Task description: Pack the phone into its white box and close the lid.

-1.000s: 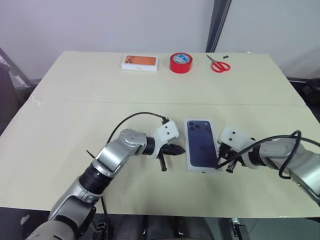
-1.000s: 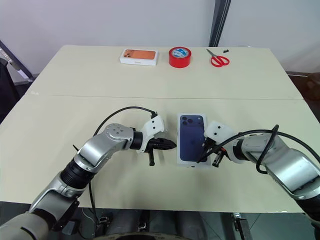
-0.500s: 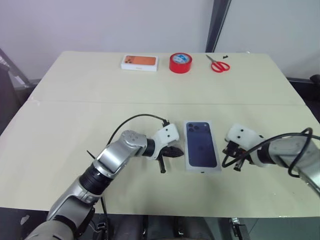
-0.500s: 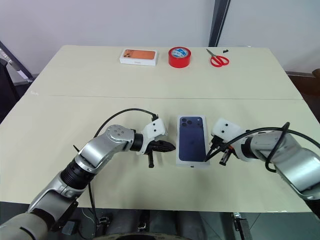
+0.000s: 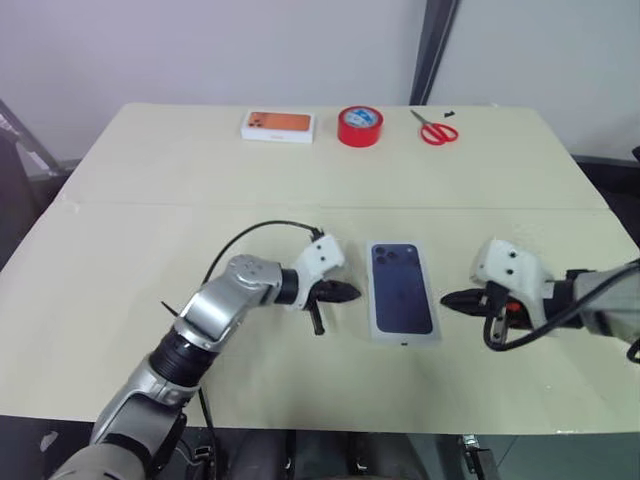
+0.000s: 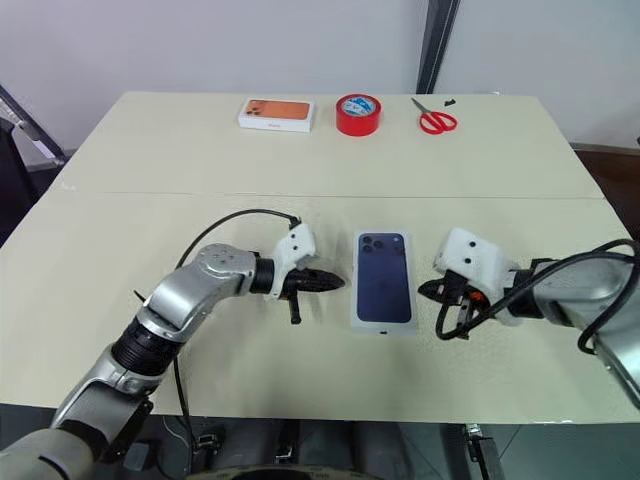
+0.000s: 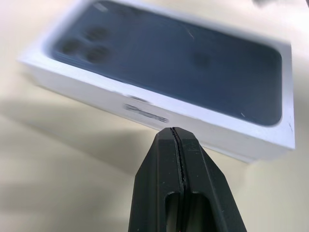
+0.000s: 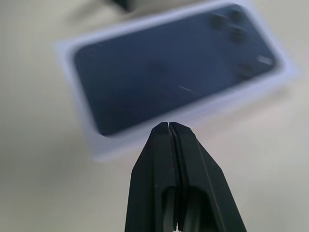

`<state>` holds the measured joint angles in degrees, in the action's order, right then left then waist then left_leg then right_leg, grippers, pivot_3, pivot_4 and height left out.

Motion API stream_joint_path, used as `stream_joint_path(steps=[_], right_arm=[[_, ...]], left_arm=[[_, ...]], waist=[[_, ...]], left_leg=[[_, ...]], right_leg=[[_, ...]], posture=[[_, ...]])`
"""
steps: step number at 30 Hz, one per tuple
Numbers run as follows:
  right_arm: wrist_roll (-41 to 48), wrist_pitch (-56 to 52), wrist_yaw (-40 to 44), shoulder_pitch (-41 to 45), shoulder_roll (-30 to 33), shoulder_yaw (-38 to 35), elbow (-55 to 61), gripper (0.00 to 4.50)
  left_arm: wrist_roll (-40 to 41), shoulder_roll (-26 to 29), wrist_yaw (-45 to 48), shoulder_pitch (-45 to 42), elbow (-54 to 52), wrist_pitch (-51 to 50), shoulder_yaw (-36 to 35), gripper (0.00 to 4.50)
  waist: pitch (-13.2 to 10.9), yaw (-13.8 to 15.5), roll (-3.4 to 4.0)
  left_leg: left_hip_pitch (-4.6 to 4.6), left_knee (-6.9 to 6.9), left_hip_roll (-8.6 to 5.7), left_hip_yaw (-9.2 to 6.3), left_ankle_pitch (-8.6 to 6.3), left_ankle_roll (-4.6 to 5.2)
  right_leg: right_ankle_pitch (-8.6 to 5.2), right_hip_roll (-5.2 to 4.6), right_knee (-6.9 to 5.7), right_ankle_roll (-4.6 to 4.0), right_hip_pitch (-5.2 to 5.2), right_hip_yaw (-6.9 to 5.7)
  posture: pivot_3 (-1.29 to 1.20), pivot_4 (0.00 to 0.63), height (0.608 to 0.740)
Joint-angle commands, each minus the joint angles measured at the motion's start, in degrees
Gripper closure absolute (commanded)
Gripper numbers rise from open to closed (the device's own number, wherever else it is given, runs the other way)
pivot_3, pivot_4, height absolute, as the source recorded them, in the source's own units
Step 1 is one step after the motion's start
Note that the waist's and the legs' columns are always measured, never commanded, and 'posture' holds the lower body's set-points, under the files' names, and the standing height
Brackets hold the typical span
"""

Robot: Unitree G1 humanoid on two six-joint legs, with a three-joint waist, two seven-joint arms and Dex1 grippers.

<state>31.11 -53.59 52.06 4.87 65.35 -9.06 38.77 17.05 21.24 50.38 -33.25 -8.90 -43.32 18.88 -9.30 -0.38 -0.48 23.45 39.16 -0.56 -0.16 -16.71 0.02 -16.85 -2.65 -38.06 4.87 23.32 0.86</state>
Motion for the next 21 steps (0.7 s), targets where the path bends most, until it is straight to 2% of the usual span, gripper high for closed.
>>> stream_joint_path(steps=[1, 3, 7, 12, 18, 21], right_arm=[[0.12, -0.45, -2.19, -0.9, -1.25, 0.79, 3.07, 4.49], [-0.44, -0.42, -3.0, -1.74, -1.57, 1.56, 3.3, 4.49], [-2.28, 0.26, -4.07, -4.86, -0.93, 3.68, 3.72, 4.49], [-5.55, 1.35, -5.92, -9.43, -0.68, 6.3, 4.22, 4.49], [-6.85, 1.81, -7.99, -12.28, -1.81, 5.31, 4.74, 4.49], [-6.54, 3.86, -9.64, -10.93, -4.74, 1.73, 3.46, 4.49]], left_arm=[[1.04, -3.22, -2.31, -3.45, 1.86, 2.16, -2.95, 4.5], [-0.53, -4.9, -3.4, -5.06, 4.27, 3.42, -1.9, 4.5], [-5.34, -10.89, -5.68, -10.7, 16.09, 7.29, 2.26, 4.5], [-11.06, -14.72, -5.72, -14.02, 28.37, 11.61, 7.17, 4.5], [-11.93, -15.4, -3.34, -12.38, 29.36, 12.36, 7.64, 4.5], [-10.29, -14.54, -4.38, -10.88, 26.78, 12.72, 3.71, 4.5]], waist=[[0.0, 0.48, -0.01], [0.01, 1.02, -0.01], [0.01, 1.31, -0.04], [0.02, 1.03, -0.09], [0.12, 1.11, -0.17], [0.15, 1.02, -0.24]], left_leg=[[0.0, 0.01, -0.01, 0.0, 0.0, 0.0], [0.0, 0.01, -0.02, 0.0, 0.0, 0.0], [0.02, 0.02, -0.08, 0.02, 0.0, 0.0], [-0.01, 0.02, -0.1, 0.01, -0.01, 0.02], [-0.13, 0.01, -0.07, -0.01, -0.01, 0.02], [-0.13, 0.01, -0.06, -0.03, -0.01, 0.02]], right_leg=[[0.0, 0.0, 0.01, 0.0, -0.01, -0.01], [0.0, 0.0, 0.04, 0.0, -0.02, 0.0], [0.0, -0.01, 0.08, 0.01, -0.04, 0.02], [-0.03, 0.02, 0.07, 0.05, -0.05, 0.02], [-0.03, 0.04, 0.06, 0.05, -0.19, 0.02], [-0.03, 0.03, 0.07, 0.05, -0.2, 0.02]], posture=[[0.0, 0.15, 0.729], [0.0, 0.15, 0.729], [0.0, 0.15, 0.729], [0.0, 0.15, 0.729], [0.0, 0.15, 0.729], [0.0, 0.15, 0.729]])
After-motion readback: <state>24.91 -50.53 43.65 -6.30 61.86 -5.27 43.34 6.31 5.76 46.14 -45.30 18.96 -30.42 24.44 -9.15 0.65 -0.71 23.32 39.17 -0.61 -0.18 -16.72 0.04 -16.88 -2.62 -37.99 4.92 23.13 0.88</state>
